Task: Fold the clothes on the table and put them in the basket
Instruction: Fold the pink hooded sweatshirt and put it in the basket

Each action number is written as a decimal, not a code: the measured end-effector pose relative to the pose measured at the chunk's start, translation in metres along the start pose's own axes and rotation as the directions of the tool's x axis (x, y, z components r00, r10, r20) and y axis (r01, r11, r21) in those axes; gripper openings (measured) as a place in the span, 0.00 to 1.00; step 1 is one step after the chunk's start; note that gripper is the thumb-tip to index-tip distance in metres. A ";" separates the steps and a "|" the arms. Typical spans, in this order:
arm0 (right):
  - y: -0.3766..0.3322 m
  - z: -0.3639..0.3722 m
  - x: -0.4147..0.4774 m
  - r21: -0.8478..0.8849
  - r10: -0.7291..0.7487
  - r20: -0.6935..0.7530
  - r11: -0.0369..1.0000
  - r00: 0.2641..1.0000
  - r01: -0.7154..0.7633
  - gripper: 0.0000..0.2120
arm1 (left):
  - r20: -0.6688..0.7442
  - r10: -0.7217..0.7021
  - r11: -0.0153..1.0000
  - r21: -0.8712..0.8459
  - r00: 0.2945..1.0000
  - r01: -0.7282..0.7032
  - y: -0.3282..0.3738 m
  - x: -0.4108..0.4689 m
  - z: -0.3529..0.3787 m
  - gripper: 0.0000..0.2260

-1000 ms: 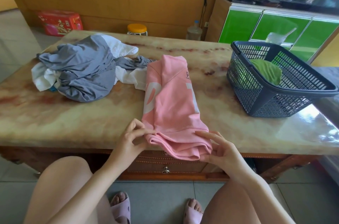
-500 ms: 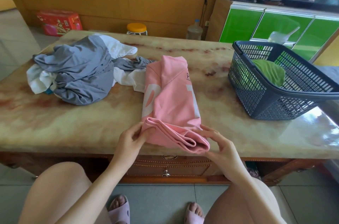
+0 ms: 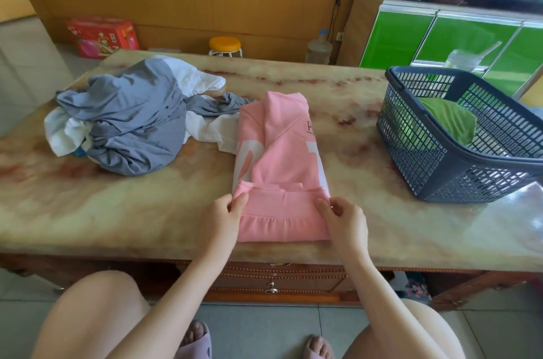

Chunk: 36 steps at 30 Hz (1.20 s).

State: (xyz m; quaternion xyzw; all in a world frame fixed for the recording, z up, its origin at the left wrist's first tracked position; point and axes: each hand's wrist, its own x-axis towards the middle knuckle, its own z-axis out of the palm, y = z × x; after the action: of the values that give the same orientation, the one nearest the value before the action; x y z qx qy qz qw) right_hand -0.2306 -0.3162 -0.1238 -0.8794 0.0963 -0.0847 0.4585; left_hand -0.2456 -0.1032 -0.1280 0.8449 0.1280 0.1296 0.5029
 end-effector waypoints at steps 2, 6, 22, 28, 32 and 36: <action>-0.004 0.001 0.003 -0.068 -0.022 -0.031 0.997 0.999 0.020 0.11 | -0.022 0.036 0.999 0.031 0.999 -0.036 0.003 0.001 0.001 0.20; 0.000 0.006 0.008 -0.197 -0.071 -0.035 0.978 0.997 0.063 0.15 | -0.022 0.078 0.987 0.144 0.997 -0.074 -0.001 0.004 -0.001 0.19; 0.034 -0.026 0.009 -0.121 -0.542 0.467 0.743 0.698 0.658 0.34 | 0.464 0.544 0.672 0.259 0.700 -0.694 -0.045 0.002 -0.039 0.30; 0.034 -0.029 0.019 -0.224 -0.507 0.432 0.741 0.746 0.633 0.39 | 0.397 0.563 0.701 0.235 0.725 -0.673 -0.047 0.014 -0.033 0.33; 0.023 -0.034 0.020 -0.230 -0.453 0.444 0.776 0.773 0.587 0.35 | 0.332 0.609 0.687 0.234 0.720 -0.688 -0.047 0.024 -0.030 0.31; 0.024 -0.034 0.024 -0.222 -0.337 0.425 0.861 0.840 0.457 0.30 | 0.268 0.611 0.728 0.179 0.745 -0.662 -0.049 0.030 -0.025 0.28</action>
State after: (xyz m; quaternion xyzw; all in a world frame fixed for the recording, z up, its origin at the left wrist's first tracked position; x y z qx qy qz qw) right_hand -0.2181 -0.3624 -0.1227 -0.9412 -0.1667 0.0055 0.2939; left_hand -0.2305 -0.0494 -0.1574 0.9044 -0.2034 0.1949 0.3206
